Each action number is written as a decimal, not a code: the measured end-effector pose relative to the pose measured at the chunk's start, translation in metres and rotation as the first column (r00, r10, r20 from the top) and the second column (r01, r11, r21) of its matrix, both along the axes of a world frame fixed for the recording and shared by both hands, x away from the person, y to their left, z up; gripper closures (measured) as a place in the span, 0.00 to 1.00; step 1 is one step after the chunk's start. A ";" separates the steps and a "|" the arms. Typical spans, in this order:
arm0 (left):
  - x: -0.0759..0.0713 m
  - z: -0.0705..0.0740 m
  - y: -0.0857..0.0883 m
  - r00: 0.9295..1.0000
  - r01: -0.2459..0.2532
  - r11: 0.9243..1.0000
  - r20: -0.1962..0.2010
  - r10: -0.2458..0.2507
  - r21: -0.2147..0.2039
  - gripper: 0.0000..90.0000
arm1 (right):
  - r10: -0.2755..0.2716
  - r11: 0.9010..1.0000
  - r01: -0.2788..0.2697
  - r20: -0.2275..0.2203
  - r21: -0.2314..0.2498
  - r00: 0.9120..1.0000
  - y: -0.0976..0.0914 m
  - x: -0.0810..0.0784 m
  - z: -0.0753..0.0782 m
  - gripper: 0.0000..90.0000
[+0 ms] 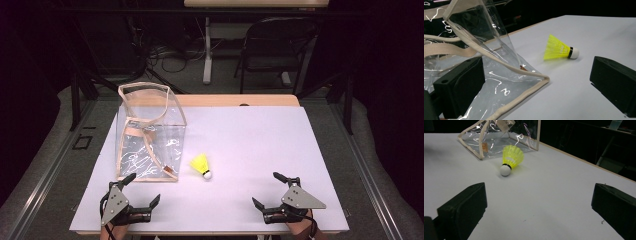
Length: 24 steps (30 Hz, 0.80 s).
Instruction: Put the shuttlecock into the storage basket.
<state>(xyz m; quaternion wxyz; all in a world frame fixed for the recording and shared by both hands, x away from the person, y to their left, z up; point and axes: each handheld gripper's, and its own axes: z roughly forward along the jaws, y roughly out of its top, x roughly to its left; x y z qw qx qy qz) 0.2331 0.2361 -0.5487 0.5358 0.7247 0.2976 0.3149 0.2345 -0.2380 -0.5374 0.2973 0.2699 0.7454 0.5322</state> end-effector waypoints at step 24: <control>0.000 -0.001 -0.002 1.000 0.004 1.000 -0.009 -0.003 0.010 0.00 | 0.007 0.999 -0.008 -0.053 -0.031 0.999 0.009 0.006 -0.002 0.00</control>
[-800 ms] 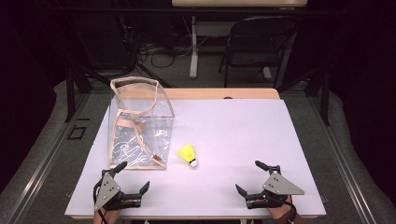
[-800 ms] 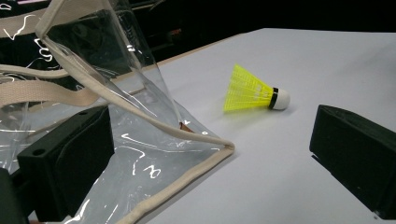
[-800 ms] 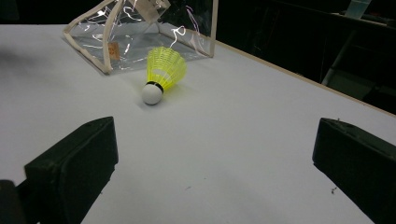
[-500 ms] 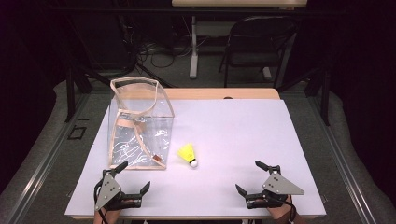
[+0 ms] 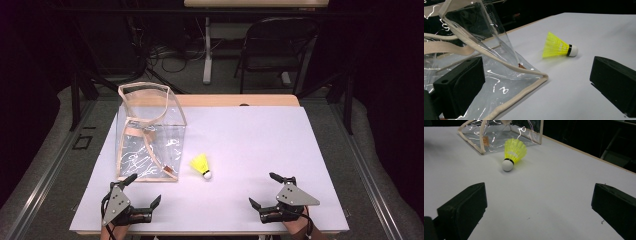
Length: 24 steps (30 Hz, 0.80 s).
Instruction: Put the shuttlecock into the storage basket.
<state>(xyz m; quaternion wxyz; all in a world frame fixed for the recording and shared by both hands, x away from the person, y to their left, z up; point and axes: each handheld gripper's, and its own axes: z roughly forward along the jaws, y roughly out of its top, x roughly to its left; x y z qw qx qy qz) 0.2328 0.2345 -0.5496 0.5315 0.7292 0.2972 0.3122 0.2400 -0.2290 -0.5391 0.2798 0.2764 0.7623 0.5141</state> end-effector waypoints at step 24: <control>0.002 -0.001 -0.003 1.000 -0.001 1.000 -0.010 0.001 0.005 0.00 | 0.003 0.999 -0.010 -0.146 -0.045 0.989 0.032 0.022 -0.002 0.00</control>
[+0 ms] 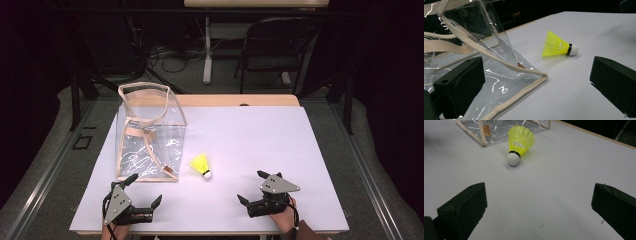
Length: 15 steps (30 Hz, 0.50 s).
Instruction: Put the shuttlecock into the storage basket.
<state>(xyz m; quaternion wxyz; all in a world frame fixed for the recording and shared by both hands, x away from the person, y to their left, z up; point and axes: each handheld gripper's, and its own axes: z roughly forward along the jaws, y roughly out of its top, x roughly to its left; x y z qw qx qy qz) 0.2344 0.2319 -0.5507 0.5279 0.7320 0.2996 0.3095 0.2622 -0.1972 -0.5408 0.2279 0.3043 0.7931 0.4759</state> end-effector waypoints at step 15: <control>0.001 -0.001 0.000 1.000 -0.004 1.000 -0.009 0.004 -0.002 0.00 | -0.008 1.000 0.006 -0.075 -0.028 0.997 0.020 0.011 -0.001 0.00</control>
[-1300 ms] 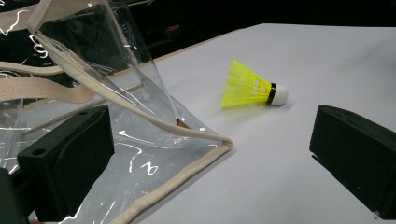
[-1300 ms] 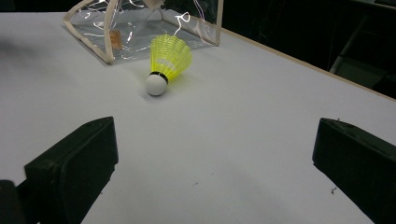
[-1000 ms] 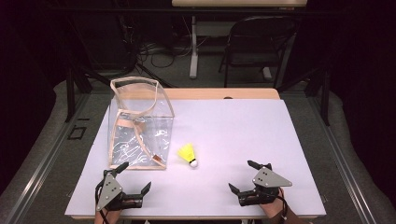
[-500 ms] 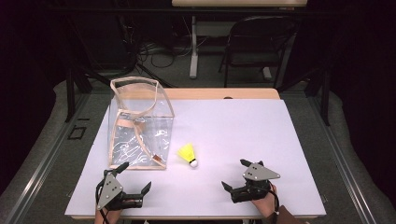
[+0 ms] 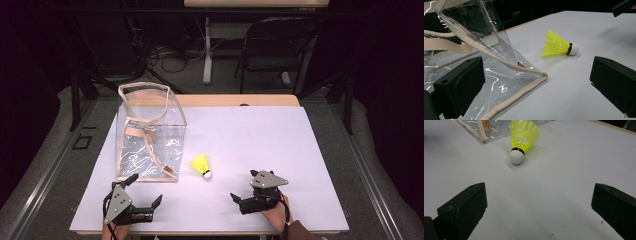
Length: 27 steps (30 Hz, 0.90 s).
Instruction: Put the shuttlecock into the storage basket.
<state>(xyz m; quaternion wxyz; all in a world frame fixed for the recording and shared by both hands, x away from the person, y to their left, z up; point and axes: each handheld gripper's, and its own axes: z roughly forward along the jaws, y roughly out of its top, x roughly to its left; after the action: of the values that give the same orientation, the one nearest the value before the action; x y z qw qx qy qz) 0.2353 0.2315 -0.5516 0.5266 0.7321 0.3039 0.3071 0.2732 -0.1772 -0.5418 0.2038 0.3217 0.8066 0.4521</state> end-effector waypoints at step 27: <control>0.000 0.000 0.000 1.000 -0.005 1.000 0.004 0.005 0.005 0.00 | 0.032 0.999 -0.033 -0.041 -0.028 0.999 0.028 0.010 0.003 0.00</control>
<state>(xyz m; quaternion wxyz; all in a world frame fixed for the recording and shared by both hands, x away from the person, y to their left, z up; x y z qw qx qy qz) 0.2348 0.2320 -0.5512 0.5245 0.7322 0.3040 0.3105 0.2830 -0.1495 -0.5393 0.1845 0.3146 0.8222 0.4371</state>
